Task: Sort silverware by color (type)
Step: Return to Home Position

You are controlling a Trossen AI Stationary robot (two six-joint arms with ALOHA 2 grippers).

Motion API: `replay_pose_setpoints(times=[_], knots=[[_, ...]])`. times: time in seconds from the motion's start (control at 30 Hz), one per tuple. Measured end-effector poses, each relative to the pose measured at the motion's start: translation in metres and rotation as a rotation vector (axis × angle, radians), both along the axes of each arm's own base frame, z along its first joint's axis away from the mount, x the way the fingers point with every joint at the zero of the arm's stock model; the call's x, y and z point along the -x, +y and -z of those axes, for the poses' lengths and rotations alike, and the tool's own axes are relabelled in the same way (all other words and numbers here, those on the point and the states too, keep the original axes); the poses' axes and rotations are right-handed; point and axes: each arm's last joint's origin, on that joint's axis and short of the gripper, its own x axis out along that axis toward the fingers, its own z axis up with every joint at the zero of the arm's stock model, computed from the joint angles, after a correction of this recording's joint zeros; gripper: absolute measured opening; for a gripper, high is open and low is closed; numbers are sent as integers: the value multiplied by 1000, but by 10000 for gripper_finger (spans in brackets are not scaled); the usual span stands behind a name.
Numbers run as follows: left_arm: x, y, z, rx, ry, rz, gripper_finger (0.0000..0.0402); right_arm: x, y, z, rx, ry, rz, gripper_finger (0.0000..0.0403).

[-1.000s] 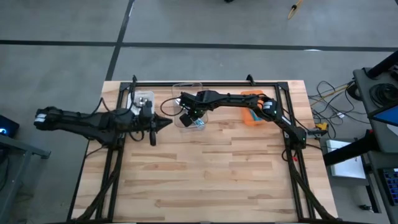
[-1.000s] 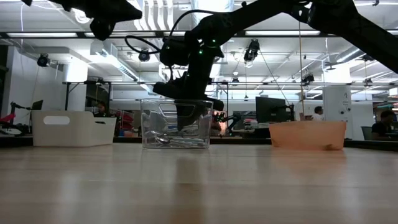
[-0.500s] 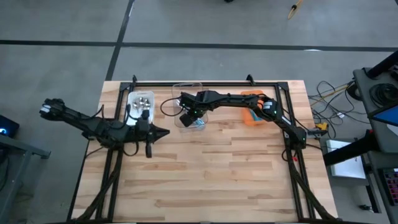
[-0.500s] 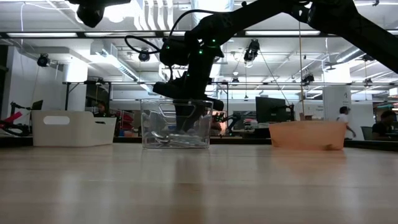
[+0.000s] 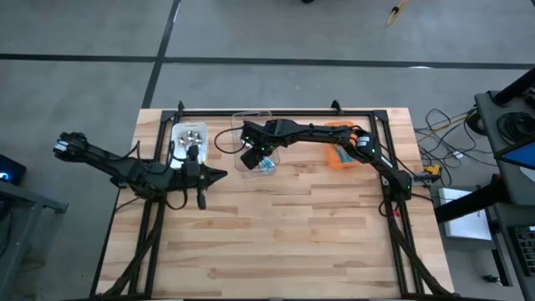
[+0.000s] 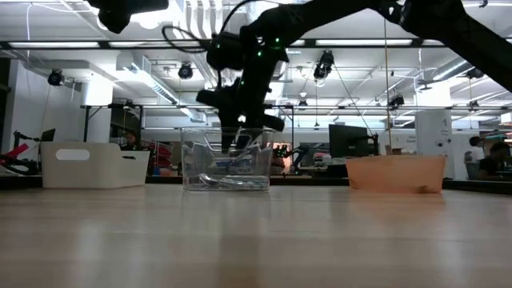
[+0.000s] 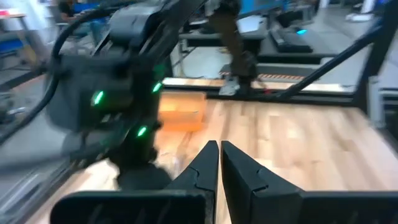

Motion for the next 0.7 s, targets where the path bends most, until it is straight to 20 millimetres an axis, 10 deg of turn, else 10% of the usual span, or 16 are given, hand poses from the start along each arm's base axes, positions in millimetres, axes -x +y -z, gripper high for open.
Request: replay_pose_setpoints(times=[0.7], knots=[[4,11,4,-72,35,-278,1,48,33,-76,202,165,-353,105]])
